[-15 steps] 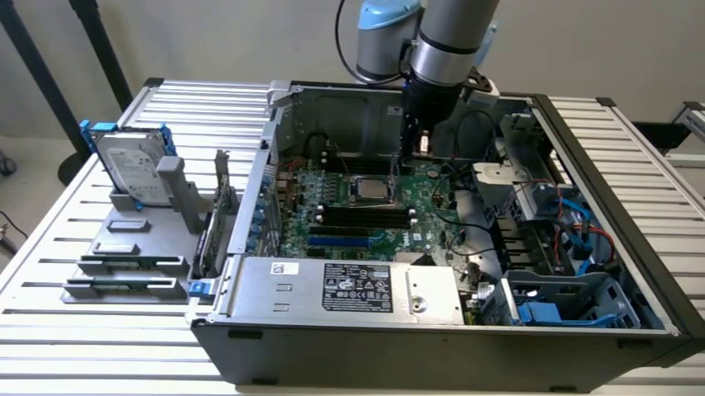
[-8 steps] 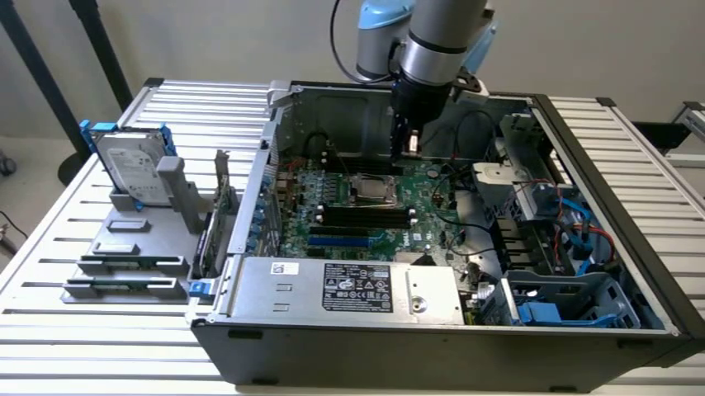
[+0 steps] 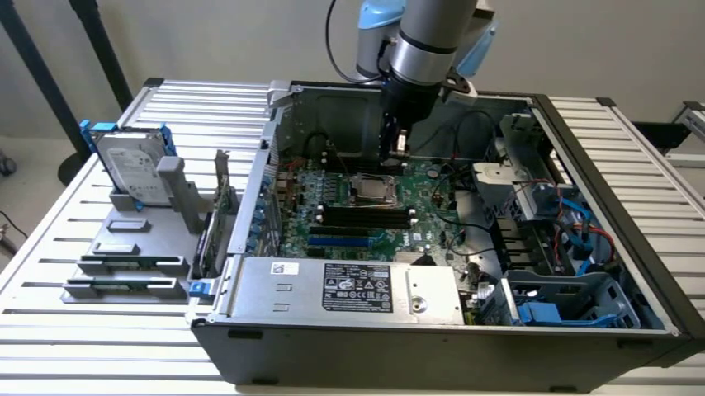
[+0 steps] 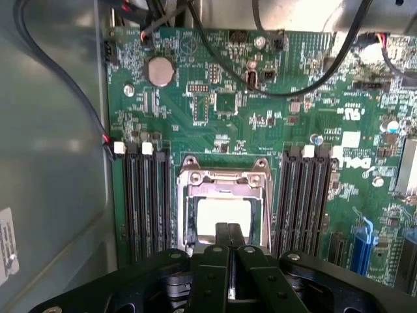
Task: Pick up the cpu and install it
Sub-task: 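Close the cpu cover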
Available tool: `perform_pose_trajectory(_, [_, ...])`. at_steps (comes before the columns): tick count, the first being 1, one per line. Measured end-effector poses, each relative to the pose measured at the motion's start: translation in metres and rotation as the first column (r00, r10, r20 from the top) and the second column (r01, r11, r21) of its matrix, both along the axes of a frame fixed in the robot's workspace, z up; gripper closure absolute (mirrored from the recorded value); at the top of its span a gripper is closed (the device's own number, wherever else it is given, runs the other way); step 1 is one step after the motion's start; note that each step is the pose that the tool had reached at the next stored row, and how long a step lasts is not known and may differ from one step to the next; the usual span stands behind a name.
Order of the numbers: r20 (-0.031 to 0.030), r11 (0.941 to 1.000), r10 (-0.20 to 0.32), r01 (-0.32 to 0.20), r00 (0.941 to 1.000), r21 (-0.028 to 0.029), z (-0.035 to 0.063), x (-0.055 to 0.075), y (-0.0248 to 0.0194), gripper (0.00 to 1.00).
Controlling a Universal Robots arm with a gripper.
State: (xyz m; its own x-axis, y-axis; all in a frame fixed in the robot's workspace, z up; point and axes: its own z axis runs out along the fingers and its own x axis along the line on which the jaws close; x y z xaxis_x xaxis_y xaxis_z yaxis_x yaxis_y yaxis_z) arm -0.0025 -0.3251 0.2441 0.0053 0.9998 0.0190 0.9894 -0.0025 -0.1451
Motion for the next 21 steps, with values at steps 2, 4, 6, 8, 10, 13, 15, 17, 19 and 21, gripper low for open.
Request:
perform_pose_trajectory(2, [-0.0165, 1.0000, 0.000, 0.000, 0.9999, 0.0003, -0.0001, -0.003, 0.0000, 0.89])
perform_pose_trajectory(4, [-0.0298, 1.0000, 0.001, -0.001, 0.9996, 0.0006, -0.0003, -0.007, 0.0000, 0.89])
perform_pose_trajectory(6, [-0.0420, 1.0000, 0.001, -0.001, 0.9991, 0.0009, -0.0006, -0.010, 0.0000, 0.89])
perform_pose_trajectory(8, [-0.0514, 1.0000, 0.002, -0.002, 0.9987, 0.0012, -0.0011, -0.012, 0.0000, 0.89])
perform_pose_trajectory(10, [-0.0570, 1.0000, 0.003, -0.002, 0.9984, 0.0021, -0.0020, -0.014, 0.0000, 0.89])
perform_pose_trajectory(13, [-0.0626, 1.0000, 0.004, -0.003, 0.9980, 0.0032, -0.0041, -0.015, 0.0000, 0.89])
perform_pose_trajectory(15, [-0.0652, 1.0000, 0.005, -0.004, 0.9979, 0.0034, -0.0060, -0.016, -0.0001, 0.89])
perform_pose_trajectory(17, [-0.0673, 1.0000, 0.005, -0.005, 0.9977, 0.0036, -0.0081, -0.017, -0.0002, 0.89])
perform_pose_trajectory(19, [-0.0695, 1.0000, 0.005, -0.005, 0.9976, 0.0035, -0.0104, -0.018, -0.0003, 0.89])
perform_pose_trajectory(21, [-0.0711, 1.0000, 0.005, -0.005, 0.9975, 0.0036, -0.0129, -0.020, -0.0003, 0.89])
